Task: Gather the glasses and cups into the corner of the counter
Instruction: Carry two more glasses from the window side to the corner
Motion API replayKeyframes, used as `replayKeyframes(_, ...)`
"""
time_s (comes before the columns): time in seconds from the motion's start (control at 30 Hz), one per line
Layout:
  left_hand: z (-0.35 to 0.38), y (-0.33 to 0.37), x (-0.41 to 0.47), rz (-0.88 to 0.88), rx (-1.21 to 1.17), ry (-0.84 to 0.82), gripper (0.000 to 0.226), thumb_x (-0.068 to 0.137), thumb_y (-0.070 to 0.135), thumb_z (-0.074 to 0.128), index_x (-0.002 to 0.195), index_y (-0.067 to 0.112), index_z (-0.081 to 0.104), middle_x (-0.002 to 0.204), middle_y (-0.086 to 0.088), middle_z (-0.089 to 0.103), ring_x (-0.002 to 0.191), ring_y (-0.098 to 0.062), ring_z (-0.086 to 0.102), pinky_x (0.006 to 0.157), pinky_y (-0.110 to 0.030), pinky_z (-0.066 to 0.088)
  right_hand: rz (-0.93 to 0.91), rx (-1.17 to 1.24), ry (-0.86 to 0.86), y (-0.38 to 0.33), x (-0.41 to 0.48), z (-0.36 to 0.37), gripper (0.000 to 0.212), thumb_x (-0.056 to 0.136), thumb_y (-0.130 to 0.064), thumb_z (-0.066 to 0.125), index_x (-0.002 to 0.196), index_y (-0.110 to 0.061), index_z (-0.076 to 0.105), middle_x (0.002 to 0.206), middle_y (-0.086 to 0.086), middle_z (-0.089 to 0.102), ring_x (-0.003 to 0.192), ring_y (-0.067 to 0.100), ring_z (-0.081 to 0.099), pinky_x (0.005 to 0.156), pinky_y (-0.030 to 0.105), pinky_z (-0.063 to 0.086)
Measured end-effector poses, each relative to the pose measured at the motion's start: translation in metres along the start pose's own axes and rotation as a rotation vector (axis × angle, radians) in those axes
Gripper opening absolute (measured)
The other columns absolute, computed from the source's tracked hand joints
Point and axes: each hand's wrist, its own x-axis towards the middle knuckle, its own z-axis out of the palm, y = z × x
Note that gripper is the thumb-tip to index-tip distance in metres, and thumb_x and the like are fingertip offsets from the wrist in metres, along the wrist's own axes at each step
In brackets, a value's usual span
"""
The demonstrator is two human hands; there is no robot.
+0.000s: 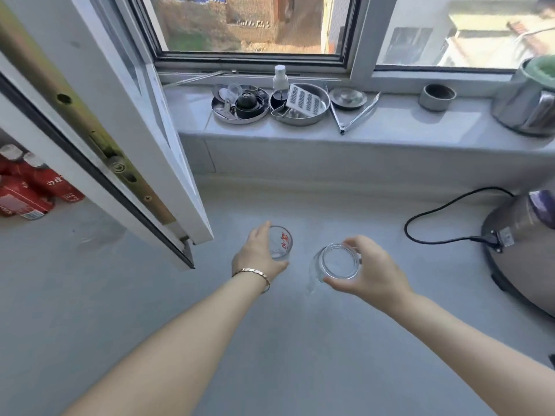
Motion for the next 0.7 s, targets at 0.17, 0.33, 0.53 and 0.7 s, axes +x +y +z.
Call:
replayKeyframes(0.17, -0.005, -0.032, -0.04, -0.036, -0.112, 0.12, 0.073, 0.063, 0.037, 0.078, 0.126, 0.027, 0.043, 0.124, 0.006, 0.052, 0.112, -0.014, 0.058, 0.091, -0.03, 0.049, -0.11, -0.08, -0.107, -0.018, -0.001, 0.005, 0.059, 0.06, -0.047, 0.08, 0.108, -0.026, 0.053, 0.101, -0.016, 0.054, 0.094, 0.007, 0.054, 0.074, 0.023, 0.041)
replayKeyframes(0.33, -0.021, -0.076, -0.114, -0.08, -0.192, 0.162, 0.068, 0.057, 0.043, 0.079, 0.115, 0.031, 0.046, 0.101, 0.015, 0.047, 0.095, -0.004, 0.056, 0.081, -0.02, 0.044, -0.249, -0.222, -0.248, -0.044, -0.022, 0.022, 0.06, 0.064, -0.052, 0.075, 0.113, -0.029, 0.05, 0.109, -0.016, 0.054, 0.089, 0.007, 0.052, 0.069, 0.021, 0.037)
replayKeyframes(0.53, -0.066, -0.17, -0.229, -0.282, -0.268, 0.426, 0.066, 0.051, 0.039, 0.085, 0.102, 0.04, 0.042, 0.095, 0.016, 0.049, 0.089, -0.003, 0.055, 0.076, -0.019, 0.039, -0.509, -0.268, -0.501, -0.136, -0.075, 0.087, 0.065, 0.064, -0.048, 0.073, 0.121, -0.029, 0.048, 0.119, -0.015, 0.052, 0.105, 0.012, 0.057, 0.075, 0.02, 0.04)
replayKeyframes(0.7, -0.1, -0.259, -0.357, -0.495, -0.311, 0.667, 0.07, 0.052, 0.039, 0.086, 0.11, 0.031, 0.048, 0.1, 0.012, 0.05, 0.09, -0.009, 0.052, 0.08, -0.024, 0.046, -0.772, -0.302, -0.672, -0.234, -0.157, 0.164, 0.068, 0.063, -0.043, 0.075, 0.124, -0.027, 0.05, 0.124, -0.01, 0.055, 0.11, 0.015, 0.057, 0.088, 0.024, 0.047)
